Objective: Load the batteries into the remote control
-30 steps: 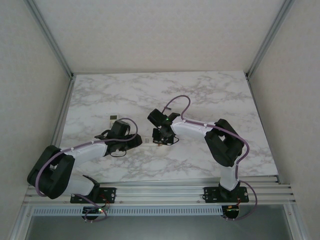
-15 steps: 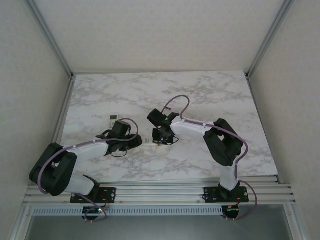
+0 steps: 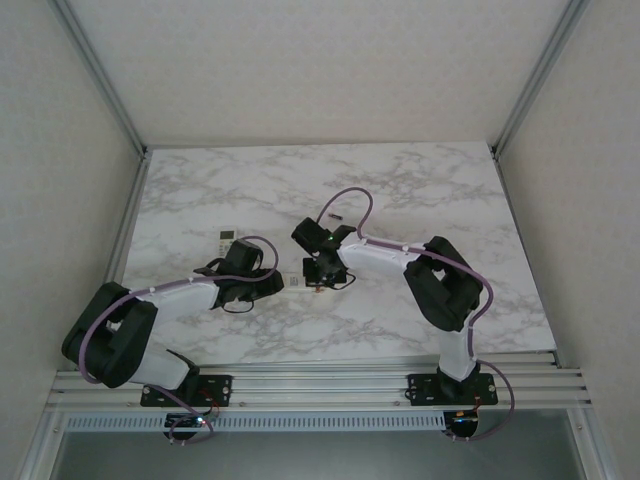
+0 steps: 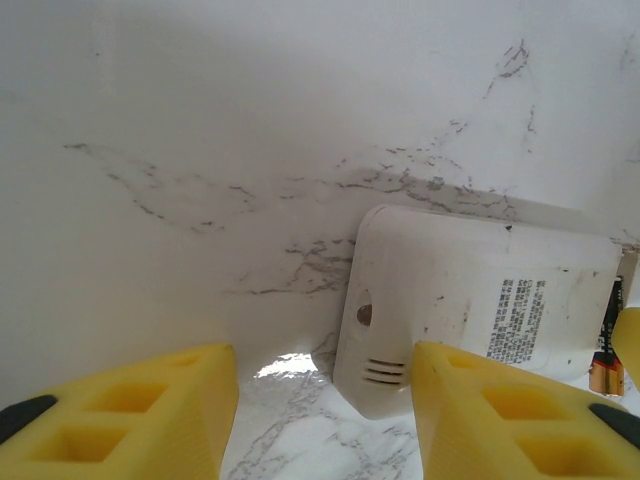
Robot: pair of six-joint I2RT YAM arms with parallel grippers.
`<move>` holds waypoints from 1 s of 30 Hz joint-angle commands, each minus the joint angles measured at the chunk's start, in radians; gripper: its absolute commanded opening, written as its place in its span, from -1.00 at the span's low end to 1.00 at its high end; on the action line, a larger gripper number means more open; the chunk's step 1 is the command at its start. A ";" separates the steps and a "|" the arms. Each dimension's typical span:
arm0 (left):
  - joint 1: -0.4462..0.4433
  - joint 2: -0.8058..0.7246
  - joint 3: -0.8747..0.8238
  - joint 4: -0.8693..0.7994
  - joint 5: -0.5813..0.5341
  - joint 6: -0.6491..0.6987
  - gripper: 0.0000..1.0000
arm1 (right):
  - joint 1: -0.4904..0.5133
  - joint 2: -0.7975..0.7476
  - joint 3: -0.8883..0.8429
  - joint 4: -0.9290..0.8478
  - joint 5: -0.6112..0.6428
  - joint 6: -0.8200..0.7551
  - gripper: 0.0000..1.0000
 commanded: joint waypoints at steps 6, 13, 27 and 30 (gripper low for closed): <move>-0.010 0.038 0.013 0.029 -0.034 0.023 -0.04 | -0.002 0.015 -0.047 0.297 0.051 -0.051 -0.74; -0.010 0.032 0.014 0.029 -0.036 0.020 -0.02 | -0.002 -0.132 -0.076 0.227 0.035 -0.006 -0.56; -0.014 0.028 0.033 0.039 0.003 0.029 0.02 | -0.001 -0.138 -0.141 0.123 0.059 0.052 -0.46; -0.013 0.032 0.034 0.036 -0.002 0.033 0.02 | -0.003 -0.112 -0.135 0.140 0.028 0.056 -0.46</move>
